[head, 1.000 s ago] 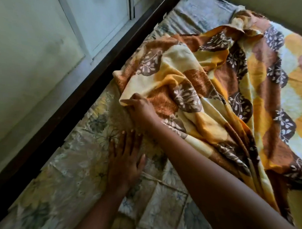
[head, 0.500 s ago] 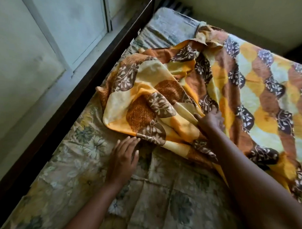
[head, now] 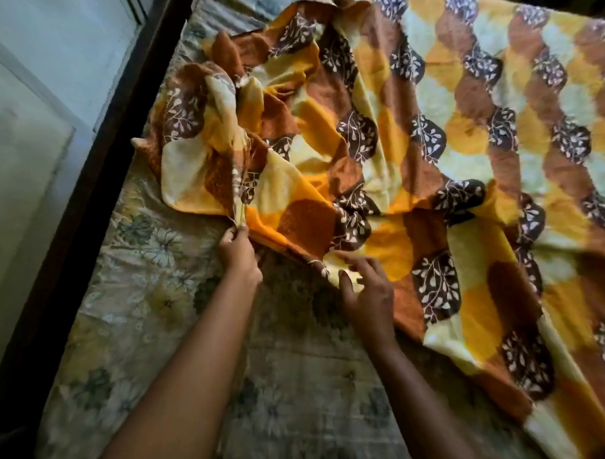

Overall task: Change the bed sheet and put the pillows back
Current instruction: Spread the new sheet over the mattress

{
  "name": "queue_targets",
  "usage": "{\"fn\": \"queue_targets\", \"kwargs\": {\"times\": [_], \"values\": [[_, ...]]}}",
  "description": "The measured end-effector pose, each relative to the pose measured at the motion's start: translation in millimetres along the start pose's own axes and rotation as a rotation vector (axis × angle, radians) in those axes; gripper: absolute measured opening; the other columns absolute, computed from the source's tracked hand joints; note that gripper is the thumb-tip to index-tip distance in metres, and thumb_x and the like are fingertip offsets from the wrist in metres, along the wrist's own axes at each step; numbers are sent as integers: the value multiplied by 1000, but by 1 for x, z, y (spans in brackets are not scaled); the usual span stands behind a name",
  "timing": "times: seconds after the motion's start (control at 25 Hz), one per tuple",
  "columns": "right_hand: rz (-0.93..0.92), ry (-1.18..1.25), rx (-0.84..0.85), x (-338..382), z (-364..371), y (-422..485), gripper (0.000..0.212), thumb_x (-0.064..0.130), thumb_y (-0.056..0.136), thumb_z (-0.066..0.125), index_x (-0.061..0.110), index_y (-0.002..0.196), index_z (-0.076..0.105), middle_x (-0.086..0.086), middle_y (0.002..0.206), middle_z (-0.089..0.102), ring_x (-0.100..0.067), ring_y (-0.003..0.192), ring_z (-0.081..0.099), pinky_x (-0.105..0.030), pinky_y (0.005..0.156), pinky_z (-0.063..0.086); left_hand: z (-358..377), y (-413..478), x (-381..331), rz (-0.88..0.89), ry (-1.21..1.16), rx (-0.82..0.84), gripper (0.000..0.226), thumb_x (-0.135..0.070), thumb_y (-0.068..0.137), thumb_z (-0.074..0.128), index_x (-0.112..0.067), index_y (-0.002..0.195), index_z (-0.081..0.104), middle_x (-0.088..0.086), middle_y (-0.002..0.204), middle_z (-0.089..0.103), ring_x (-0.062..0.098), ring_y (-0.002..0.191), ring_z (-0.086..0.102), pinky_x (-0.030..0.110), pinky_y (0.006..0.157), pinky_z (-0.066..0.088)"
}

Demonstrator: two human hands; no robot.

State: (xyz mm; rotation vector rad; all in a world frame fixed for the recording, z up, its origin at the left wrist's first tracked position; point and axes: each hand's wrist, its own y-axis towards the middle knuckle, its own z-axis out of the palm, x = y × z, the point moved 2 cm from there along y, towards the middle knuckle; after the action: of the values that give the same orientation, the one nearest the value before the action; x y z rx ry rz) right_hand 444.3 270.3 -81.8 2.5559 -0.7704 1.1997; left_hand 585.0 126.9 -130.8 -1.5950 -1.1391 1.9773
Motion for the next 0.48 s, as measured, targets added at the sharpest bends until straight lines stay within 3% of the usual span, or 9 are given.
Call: {"fn": "queue_targets", "kwargs": {"times": [0.08,0.16,0.24,0.28,0.32,0.4,0.44,0.48], "values": [[312,204,-12,-15,-14,-38,26,8,89,59,20,112,64,-1,109,62,-12,92,61,-24,77,50,-20,-13,7,-10,-49,-67,29,-21,100,40,-14,127,49,9,116,56,21,97,54,43,92,45],[764,584,15,-27,-15,-70,29,16,93,54,9,121,57,-14,119,61,-21,102,62,-25,74,51,-41,-34,19,4,24,-129,38,-28,100,36,-15,135,41,9,133,49,26,114,51,44,101,42],[1152,927,27,-34,-10,-98,48,28,94,52,5,135,42,-24,135,47,-34,119,53,-31,86,49,-58,-66,31,44,153,-122,51,-40,96,43,-13,140,36,9,140,43,26,123,46,43,104,39],[1246,1029,19,-37,-9,-107,58,33,93,53,7,141,34,-25,140,40,-36,124,48,-36,95,46,-68,-79,40,51,232,-104,57,-42,93,50,-10,138,36,9,135,46,24,119,50,39,99,43],[1282,1130,0,-38,-10,-112,64,37,91,53,9,143,29,-25,143,36,-36,127,46,-40,101,43,-79,-90,51,56,273,-73,56,-41,90,54,-9,134,41,11,122,53,20,102,58,32,83,50],[1266,1270,-69,-42,-14,-113,68,41,90,54,11,145,26,-22,146,34,-34,131,41,-42,109,36,-100,-112,66,21,263,-77,29,-36,93,52,-11,108,53,7,81,51,10,57,51,18,46,43],[1240,1313,-102,-45,-17,-110,68,42,89,55,12,144,28,-19,147,34,-33,132,39,-41,110,34,-111,-121,72,20,246,-106,24,-35,95,49,-12,102,53,5,75,48,11,55,48,18,45,42],[1227,1349,-109,-46,-21,-104,67,43,88,56,12,143,31,-16,147,35,-31,131,40,-39,110,33,-120,-122,79,15,227,-119,26,-36,96,46,-13,106,53,7,82,53,15,67,53,22,57,49]]}}
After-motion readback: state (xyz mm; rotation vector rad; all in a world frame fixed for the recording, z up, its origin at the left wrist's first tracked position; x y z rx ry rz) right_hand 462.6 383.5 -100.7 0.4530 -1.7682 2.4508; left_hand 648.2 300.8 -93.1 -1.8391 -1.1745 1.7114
